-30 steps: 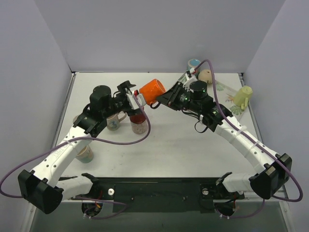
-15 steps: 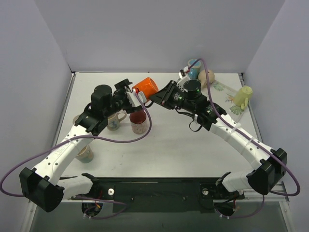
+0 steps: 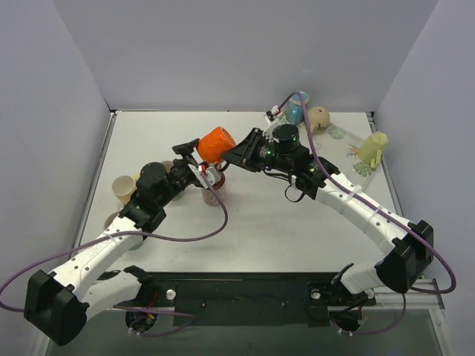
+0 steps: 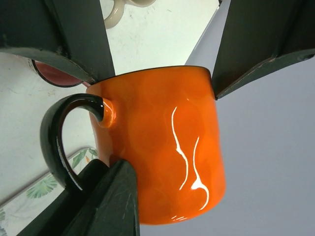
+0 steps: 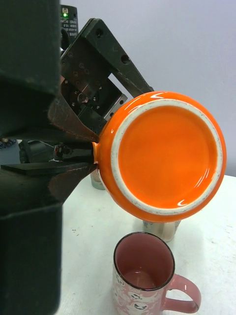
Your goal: Turn the mug right side up
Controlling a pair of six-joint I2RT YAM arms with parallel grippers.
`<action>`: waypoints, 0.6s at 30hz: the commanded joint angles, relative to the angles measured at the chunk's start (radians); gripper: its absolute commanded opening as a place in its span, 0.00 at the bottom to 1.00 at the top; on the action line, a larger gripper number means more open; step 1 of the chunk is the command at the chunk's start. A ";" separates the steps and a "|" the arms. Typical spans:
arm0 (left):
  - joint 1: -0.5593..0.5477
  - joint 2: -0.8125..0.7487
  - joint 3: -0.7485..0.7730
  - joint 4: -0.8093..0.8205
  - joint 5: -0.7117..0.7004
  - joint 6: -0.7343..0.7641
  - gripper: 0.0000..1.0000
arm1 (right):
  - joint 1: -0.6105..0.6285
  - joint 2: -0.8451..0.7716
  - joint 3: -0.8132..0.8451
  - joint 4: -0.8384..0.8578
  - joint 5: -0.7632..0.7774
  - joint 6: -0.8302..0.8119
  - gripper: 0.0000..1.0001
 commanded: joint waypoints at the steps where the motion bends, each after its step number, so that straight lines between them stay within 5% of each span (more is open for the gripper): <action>1: -0.012 -0.032 -0.065 0.318 -0.046 -0.024 0.86 | 0.014 -0.029 0.071 0.054 -0.037 -0.018 0.00; 8: -0.012 -0.019 -0.157 0.538 -0.092 0.006 0.71 | 0.020 -0.026 0.075 0.019 -0.042 -0.050 0.00; 18: -0.034 -0.001 -0.228 0.624 -0.049 0.109 0.67 | 0.027 0.055 0.104 0.028 -0.082 -0.063 0.00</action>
